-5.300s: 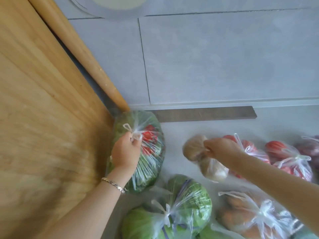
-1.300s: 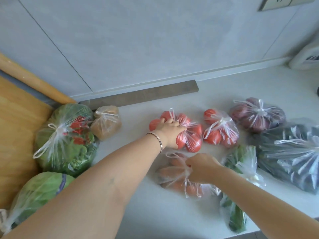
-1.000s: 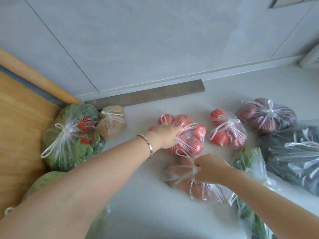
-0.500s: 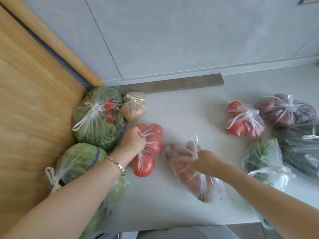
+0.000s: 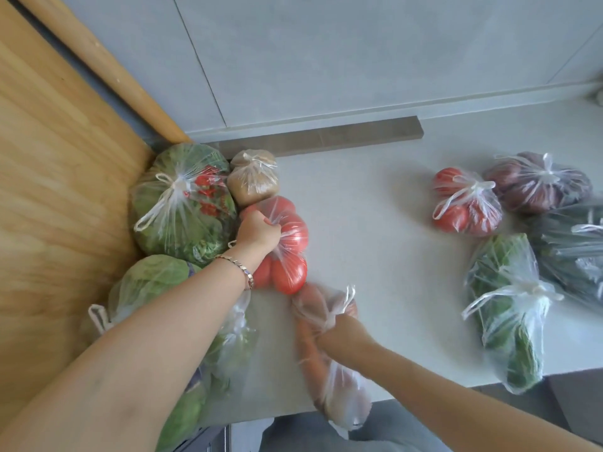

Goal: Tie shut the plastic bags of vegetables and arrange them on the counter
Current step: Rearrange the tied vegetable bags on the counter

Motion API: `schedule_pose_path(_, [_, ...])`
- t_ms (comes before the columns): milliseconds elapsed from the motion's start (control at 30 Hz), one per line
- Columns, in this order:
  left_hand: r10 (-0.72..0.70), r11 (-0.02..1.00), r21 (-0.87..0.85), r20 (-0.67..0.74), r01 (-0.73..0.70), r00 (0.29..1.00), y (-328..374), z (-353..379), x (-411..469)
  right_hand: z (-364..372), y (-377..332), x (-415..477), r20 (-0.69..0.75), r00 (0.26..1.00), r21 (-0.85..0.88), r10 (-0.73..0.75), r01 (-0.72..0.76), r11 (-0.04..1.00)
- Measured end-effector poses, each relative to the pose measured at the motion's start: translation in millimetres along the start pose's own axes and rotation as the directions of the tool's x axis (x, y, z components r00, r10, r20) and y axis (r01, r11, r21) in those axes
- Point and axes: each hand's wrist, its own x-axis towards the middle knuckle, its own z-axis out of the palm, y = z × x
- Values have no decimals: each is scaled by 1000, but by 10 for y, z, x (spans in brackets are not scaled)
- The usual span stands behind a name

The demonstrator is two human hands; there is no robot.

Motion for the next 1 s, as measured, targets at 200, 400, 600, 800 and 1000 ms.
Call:
schedule_pose_path(200, [17, 996, -84, 127, -6, 992, -108, -41, 72, 497, -173, 72, 8, 999, 67, 36, -37, 997])
schedule_pose_path(400, [79, 997, -14, 371, -79, 925, -153, -172, 19, 754, -345, 148, 82, 996, -11, 22, -22, 1000])
schedule_pose_path(600, [150, 979, 59, 425, -193, 893, -209, -234, -2, 573, -164, 70, -217, 966, 199, 138, -94, 975])
schedule_pose_path(800, [200, 965, 62, 453, -254, 869, -248, -245, 27, 409, 31, 174, -405, 865, 314, 297, -174, 933])
schedule_pose_path(1000, [216, 963, 46, 463, -266, 860, -275, -247, 43, 593, -78, 332, -248, 963, 40, 108, -101, 994])
